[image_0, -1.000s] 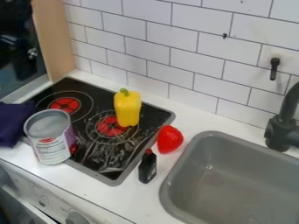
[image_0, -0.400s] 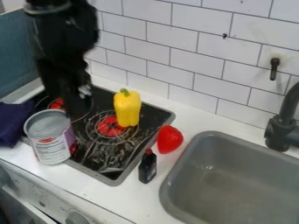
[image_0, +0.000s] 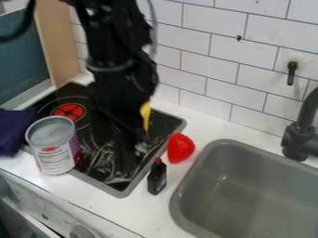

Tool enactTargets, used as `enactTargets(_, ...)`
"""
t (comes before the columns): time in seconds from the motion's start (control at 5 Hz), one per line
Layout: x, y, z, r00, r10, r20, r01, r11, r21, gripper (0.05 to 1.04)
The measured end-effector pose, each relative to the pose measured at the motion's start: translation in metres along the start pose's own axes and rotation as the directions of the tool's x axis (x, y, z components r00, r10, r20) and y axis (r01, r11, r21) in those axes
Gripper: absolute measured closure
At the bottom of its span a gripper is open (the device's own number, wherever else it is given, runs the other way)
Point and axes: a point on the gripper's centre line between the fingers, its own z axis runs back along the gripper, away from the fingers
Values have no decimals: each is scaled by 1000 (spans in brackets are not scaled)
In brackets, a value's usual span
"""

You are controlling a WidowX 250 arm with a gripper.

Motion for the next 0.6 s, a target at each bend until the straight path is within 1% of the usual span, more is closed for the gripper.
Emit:
enactTargets(0.2, 9, 3, -1, 997, 56, 47, -58, 998, 33, 83)
enactTargets(0.4, 17, 8, -17, 995, 98, 30, -100, 993, 63, 83)
enactTargets(0.6, 25, 13, -29, 991, 128, 38, -131, 988, 79, 83)
